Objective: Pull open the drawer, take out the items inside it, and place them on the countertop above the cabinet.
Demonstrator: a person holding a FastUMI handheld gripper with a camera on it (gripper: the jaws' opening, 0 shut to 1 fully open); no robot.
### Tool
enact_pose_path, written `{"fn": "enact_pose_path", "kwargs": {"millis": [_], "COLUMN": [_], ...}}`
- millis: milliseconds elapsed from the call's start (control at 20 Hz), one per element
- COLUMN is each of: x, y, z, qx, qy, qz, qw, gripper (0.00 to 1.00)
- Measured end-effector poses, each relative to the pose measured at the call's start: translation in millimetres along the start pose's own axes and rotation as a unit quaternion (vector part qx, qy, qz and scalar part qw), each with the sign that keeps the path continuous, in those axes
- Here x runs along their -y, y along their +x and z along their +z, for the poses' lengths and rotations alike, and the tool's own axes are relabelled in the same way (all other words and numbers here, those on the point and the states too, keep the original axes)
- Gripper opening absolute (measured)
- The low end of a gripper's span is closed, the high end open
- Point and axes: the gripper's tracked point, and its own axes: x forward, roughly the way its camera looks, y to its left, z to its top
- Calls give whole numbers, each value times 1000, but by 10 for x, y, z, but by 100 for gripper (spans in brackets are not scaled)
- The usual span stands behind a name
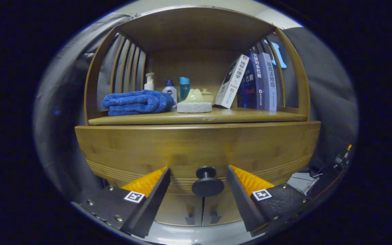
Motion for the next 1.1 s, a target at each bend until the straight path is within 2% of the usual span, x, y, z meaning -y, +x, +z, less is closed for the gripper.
{"fn": "enact_pose_path", "kwargs": {"millis": [650, 750, 900, 1100], "x": [54, 62, 12, 12], "y": [269, 273, 181, -62], "z": [35, -55, -184, -67], "qx": [-22, -47, -84, -61], "qy": [0, -9, -11, -9], "qz": [6, 5, 11, 6], "qw": [1000, 999, 996, 998], "gripper": [98, 97, 98, 98]}}
